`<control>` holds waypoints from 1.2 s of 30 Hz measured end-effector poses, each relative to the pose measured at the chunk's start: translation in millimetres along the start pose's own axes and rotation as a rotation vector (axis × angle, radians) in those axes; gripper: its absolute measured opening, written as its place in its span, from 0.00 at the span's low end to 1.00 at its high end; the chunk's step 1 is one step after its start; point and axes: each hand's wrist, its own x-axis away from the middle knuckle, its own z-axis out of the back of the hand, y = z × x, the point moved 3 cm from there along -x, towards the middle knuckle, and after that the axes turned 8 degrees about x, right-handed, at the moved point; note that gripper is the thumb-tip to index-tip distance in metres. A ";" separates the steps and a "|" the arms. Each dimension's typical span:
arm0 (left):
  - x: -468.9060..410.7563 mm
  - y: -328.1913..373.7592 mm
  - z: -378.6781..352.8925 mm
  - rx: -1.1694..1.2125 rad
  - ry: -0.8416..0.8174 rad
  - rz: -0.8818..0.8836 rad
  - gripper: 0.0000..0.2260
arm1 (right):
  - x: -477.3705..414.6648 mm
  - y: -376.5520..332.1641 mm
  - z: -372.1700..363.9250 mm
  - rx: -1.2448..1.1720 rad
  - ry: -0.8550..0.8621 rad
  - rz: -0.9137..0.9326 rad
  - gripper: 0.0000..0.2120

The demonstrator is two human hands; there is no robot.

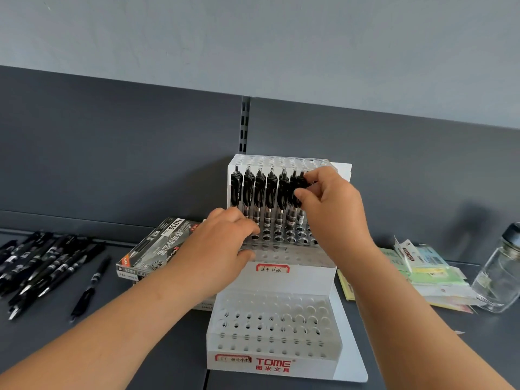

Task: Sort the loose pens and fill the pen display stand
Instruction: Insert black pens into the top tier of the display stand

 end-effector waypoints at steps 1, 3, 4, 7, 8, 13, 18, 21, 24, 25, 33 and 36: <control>-0.2 -0.2 -0.2 -0.003 -0.003 0.001 0.18 | 0.4 1.1 -0.8 0.019 0.008 -0.012 0.02; -0.4 -0.4 -0.3 -0.011 -0.009 0.001 0.18 | 0.4 0.6 -0.7 0.051 0.023 -0.012 0.02; -0.4 -0.4 -0.3 -0.015 -0.010 0.000 0.18 | 0.2 -0.6 -0.7 0.063 0.022 -0.007 0.03; -0.1 -0.4 -0.5 -0.017 -0.006 0.001 0.18 | -3.0 -5.7 -3.0 0.120 -0.008 0.013 0.03; 0.1 -0.3 -0.5 -0.019 -0.006 0.002 0.18 | -4.4 -7.1 -4.8 0.138 -0.026 0.017 0.03; 0.6 0.2 -0.9 -0.020 -0.012 0.008 0.18 | -1.7 -3.8 -7.0 0.127 -0.039 -0.011 0.04; 0.5 0.3 -1.7 -0.021 -0.002 0.012 0.19 | 1.1 -3.8 -5.5 0.103 -0.057 -0.037 0.05; 2.9 0.5 0.8 0.008 0.004 0.024 0.20 | 2.2 -4.4 -1.0 0.077 -0.080 -0.067 0.08; 8.2 -1.2 12.3 0.013 0.058 0.037 0.22 | 10.1 -10.4 5.5 0.126 -0.009 -0.029 0.13; 10.4 -3.1 18.0 0.004 0.082 0.047 0.23 | 12.8 -14.7 6.5 0.158 0.029 0.014 0.14; 41.9 -44.2 64.7 -0.154 0.191 0.215 0.26 | 36.9 -66.1 -24.8 0.287 0.035 0.361 0.20; 61.3 -67.8 82.7 -0.226 0.193 0.262 0.28 | 48.2 -85.0 -52.4 0.338 -0.035 0.422 0.23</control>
